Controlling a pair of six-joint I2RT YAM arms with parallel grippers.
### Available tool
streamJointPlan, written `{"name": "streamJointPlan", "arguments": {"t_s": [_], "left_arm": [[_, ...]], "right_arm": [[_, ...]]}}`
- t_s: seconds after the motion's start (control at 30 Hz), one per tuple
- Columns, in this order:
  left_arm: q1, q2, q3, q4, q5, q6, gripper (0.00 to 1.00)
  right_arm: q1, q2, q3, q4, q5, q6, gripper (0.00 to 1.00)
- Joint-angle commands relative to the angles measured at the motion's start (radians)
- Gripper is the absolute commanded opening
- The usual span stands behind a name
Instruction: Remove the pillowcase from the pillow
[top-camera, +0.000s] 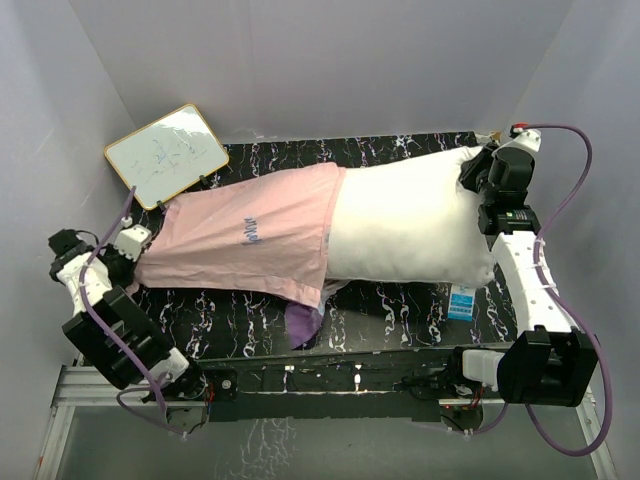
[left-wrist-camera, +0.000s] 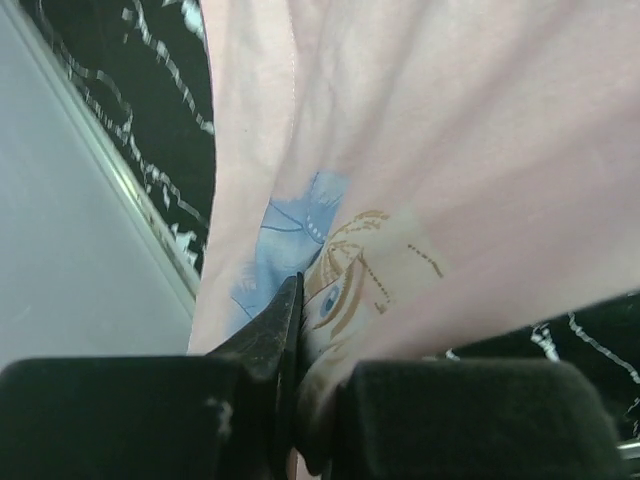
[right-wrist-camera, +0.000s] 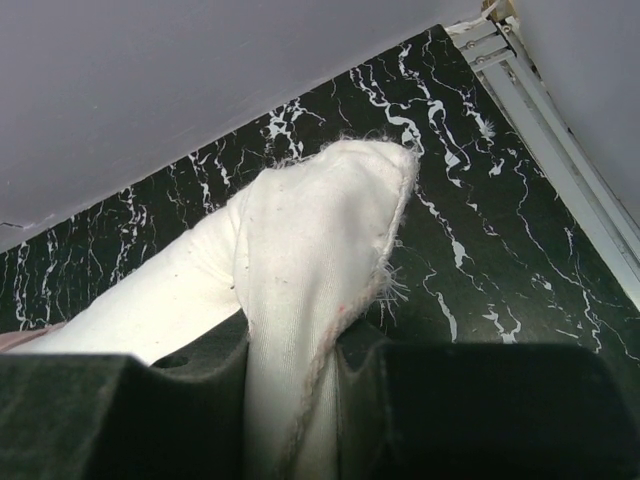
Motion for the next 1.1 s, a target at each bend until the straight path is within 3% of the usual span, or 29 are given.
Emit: {"name": "streamJointPlan", "arguments": {"t_s": [0.0, 0.2, 0.3, 0.33, 0.37, 0.4, 0.43, 0.5, 0.53, 0.6, 0.73, 0.9, 1.07], "left_arm": [[0.137, 0.011, 0.075, -0.004, -0.033, 0.128, 0.0], [0.196, 0.004, 0.115, -0.002, -0.024, 0.128, 0.0], [0.203, 0.019, 0.175, -0.178, 0.028, 0.185, 0.0], [0.203, 0.019, 0.197, -0.274, 0.062, 0.225, 0.15], [0.202, 0.015, 0.225, -0.39, 0.104, 0.287, 0.46], [0.2, 0.004, 0.242, -0.505, 0.16, 0.358, 0.87], [0.192, -0.012, 0.256, -0.597, 0.217, 0.416, 0.96], [0.13, -0.049, 0.276, -0.701, 0.297, 0.464, 0.97], [0.067, -0.064, 0.287, -0.706, 0.317, 0.41, 0.97], [-0.077, -0.085, 0.308, -0.635, 0.325, 0.244, 0.97], [-0.274, -0.055, 0.361, -0.384, 0.311, -0.023, 0.97], [-0.331, 0.144, 0.542, -0.272, 0.347, -0.166, 0.97], [-0.331, 0.29, 0.698, -0.399, 0.403, 0.001, 0.97]], "right_arm": [[-0.066, -0.069, 0.096, 0.173, 0.215, 0.004, 0.08], [-0.078, -0.057, 0.134, 0.158, 0.257, -0.002, 0.08], [-0.078, -0.06, 0.135, 0.169, 0.197, 0.011, 0.08], [-0.079, -0.064, 0.118, 0.2, 0.133, 0.024, 0.08], [-0.078, -0.069, 0.094, 0.237, 0.05, 0.047, 0.08], [-0.078, -0.074, 0.054, 0.304, -0.059, 0.071, 0.08], [-0.078, -0.083, 0.006, 0.399, -0.168, 0.099, 0.08], [-0.078, -0.095, -0.095, 0.627, -0.377, 0.178, 0.08], [-0.079, -0.096, -0.138, 0.765, -0.466, 0.226, 0.08], [-0.079, -0.075, -0.172, 0.992, -0.615, 0.332, 0.08], [-0.078, 0.004, -0.092, 1.25, -0.817, 0.508, 0.08], [-0.074, 0.019, -0.019, 1.449, -0.898, 0.599, 0.08], [-0.071, 0.032, 0.038, 1.548, -0.938, 0.666, 0.08]]}}
